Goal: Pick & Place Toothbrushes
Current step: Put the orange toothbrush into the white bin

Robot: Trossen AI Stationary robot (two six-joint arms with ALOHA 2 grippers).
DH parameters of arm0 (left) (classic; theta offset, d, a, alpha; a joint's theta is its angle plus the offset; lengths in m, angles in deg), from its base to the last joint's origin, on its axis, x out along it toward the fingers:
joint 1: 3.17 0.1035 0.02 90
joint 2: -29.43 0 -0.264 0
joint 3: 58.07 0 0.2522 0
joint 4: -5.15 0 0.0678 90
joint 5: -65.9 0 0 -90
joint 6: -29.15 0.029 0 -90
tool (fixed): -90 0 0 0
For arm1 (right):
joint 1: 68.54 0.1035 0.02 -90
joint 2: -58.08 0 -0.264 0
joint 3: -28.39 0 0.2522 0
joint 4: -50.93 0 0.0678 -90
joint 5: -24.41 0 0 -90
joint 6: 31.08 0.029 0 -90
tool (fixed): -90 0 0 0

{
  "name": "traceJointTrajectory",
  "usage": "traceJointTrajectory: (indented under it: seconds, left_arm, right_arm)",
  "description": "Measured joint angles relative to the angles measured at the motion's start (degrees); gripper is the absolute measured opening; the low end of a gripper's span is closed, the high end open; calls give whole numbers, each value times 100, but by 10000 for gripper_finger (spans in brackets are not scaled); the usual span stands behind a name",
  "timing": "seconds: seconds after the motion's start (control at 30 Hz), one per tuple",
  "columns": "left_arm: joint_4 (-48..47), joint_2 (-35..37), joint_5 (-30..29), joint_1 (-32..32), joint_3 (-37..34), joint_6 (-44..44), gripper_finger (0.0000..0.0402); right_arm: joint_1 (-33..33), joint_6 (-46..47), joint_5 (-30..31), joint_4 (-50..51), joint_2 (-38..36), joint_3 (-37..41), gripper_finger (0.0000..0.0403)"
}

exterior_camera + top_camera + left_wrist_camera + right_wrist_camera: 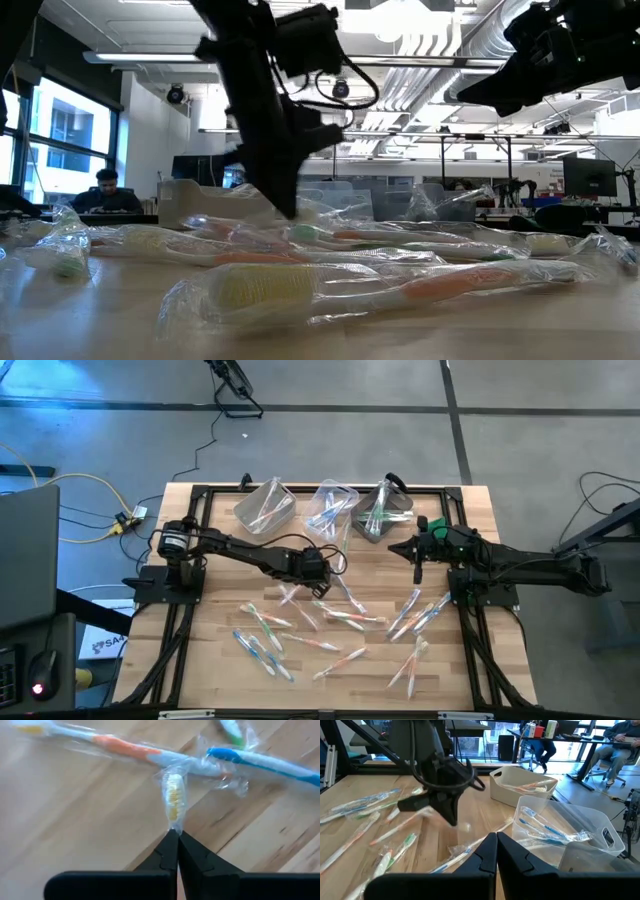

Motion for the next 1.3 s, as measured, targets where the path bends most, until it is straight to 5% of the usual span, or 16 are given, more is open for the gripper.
traceJointTrajectory:
  seconds: [0.67, 0.9, 1.3]
  left_arm:
    - [-3314, -11, -1556, 2, 2612, 1128, 0]
    - [-4094, -11, -2095, 326, 2958, 1126, 0]
    - [-4081, -11, -2691, 1634, 2989, 2089, 0]
  right_arm:
    - [2, 2, -2, 48, 2, 0, 2]
    - [2, 2, -2, 52, 2, 0, 2]
    - [1, 20, -17, 52, 2, 0, 2]
